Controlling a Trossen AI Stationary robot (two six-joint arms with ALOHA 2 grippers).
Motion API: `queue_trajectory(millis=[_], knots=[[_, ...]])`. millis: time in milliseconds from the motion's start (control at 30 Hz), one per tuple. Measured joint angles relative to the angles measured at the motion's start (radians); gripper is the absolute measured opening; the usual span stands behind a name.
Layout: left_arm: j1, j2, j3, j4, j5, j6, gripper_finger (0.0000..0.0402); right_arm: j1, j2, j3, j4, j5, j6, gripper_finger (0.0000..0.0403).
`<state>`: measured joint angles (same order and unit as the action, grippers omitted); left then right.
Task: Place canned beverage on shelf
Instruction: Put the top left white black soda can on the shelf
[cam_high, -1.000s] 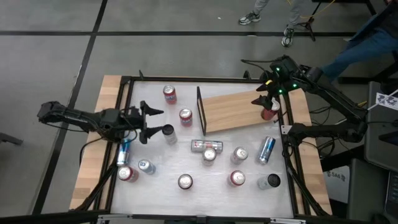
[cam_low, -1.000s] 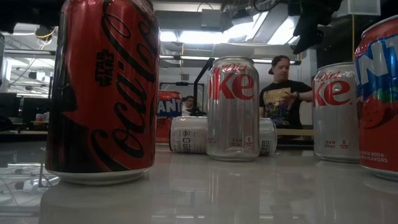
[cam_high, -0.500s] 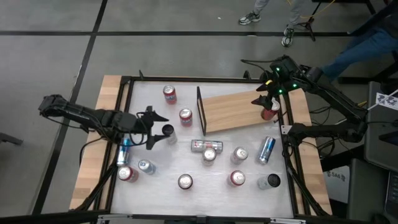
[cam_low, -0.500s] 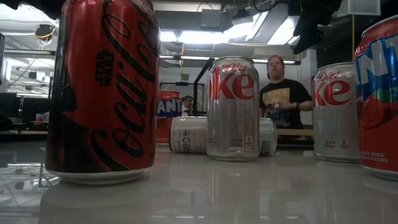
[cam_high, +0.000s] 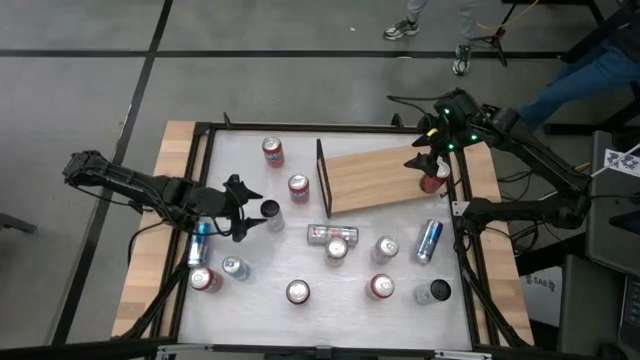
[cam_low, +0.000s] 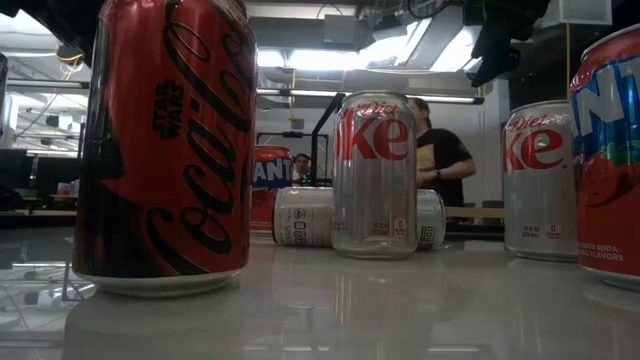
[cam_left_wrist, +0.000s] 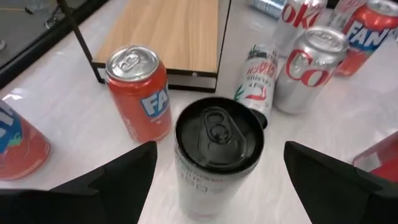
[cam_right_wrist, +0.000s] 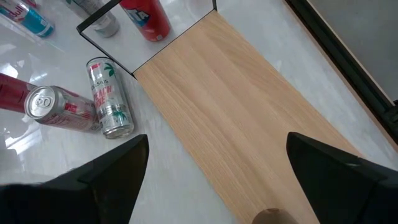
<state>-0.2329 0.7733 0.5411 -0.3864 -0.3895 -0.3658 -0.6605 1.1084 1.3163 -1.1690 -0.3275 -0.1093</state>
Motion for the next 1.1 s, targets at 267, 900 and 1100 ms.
queue_trajectory(millis=[267,900,1100], knots=[[0.001,0.074,0.000,-0.017,0.017,0.001,0.0345,0.000,0.000,0.000,0.000,0.000,0.000,0.0369],[0.002,0.251,0.000,0.121,-0.021,0.000,0.0345,0.000,0.000,0.000,0.001,0.000,0.000,0.0369],[0.002,0.251,0.000,0.134,-0.039,0.001,0.0328,0.000,0.000,0.000,0.001,0.000,0.000,0.0370]])
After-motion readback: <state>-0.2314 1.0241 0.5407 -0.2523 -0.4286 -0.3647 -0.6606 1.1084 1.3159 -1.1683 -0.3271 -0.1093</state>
